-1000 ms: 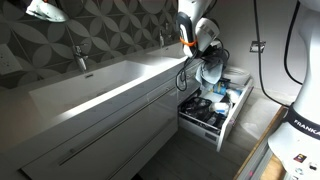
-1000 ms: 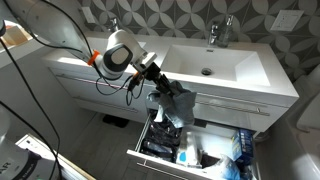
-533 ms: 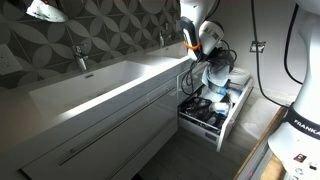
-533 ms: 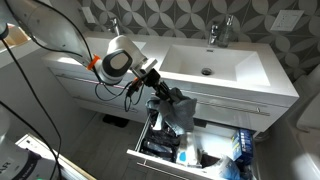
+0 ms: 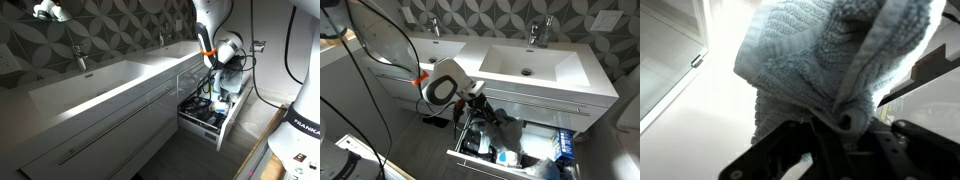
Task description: Put the blue towel in the open drawer
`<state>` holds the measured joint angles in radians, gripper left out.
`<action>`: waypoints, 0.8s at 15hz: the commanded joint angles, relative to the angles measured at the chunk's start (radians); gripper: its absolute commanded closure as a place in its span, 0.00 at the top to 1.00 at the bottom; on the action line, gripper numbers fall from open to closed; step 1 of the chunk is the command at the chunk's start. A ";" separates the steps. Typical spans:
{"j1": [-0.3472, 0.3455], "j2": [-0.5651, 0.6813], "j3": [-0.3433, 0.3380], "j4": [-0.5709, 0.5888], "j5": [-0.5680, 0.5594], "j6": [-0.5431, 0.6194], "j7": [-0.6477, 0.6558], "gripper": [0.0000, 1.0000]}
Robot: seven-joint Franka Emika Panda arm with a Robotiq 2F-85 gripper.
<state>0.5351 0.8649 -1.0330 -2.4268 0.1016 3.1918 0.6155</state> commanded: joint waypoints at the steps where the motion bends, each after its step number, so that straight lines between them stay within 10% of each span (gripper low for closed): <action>1: -0.219 -0.061 0.185 0.051 0.033 0.062 -0.153 0.06; 8: -0.562 0.011 0.486 0.251 0.057 0.029 -0.293 0.06; 12: -0.625 0.136 0.525 0.418 0.060 -0.067 -0.310 0.06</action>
<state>-0.0424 0.9036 -0.5397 -2.1477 0.1296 3.1937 0.3388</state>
